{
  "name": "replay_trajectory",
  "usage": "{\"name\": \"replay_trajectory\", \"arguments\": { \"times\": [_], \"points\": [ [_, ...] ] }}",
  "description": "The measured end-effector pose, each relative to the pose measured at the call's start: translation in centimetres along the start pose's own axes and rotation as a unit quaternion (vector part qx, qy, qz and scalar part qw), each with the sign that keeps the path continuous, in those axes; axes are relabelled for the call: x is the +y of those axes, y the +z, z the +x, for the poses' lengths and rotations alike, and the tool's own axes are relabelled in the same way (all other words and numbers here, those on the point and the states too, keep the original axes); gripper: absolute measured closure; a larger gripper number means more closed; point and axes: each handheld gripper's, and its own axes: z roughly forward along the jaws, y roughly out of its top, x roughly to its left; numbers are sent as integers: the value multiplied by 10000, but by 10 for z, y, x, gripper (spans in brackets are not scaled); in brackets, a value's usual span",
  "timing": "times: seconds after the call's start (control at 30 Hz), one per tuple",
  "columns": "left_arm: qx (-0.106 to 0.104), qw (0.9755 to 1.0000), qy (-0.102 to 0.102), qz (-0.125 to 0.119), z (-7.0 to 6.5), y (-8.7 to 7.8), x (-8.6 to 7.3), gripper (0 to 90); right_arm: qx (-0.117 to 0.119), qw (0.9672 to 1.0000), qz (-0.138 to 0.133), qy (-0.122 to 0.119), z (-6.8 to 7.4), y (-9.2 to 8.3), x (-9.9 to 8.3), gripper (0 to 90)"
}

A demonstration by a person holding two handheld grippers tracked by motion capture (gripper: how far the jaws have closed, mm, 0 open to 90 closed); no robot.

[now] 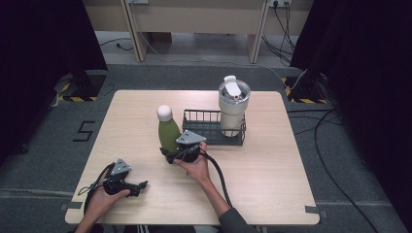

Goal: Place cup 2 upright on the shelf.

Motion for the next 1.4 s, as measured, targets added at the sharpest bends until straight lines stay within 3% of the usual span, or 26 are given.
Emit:
{"name": "replay_trajectory", "arguments": {
  "times": [0.47,1.4],
  "points": [
    [-15,10000,12,-3,0,0,0,22,-172,9998,-107,7,0,-6,0,206],
    [-12,10000,19,-1,0,0,0,21,-386,9990,-240,-7,-11,-35,29,207]
  ]
}}
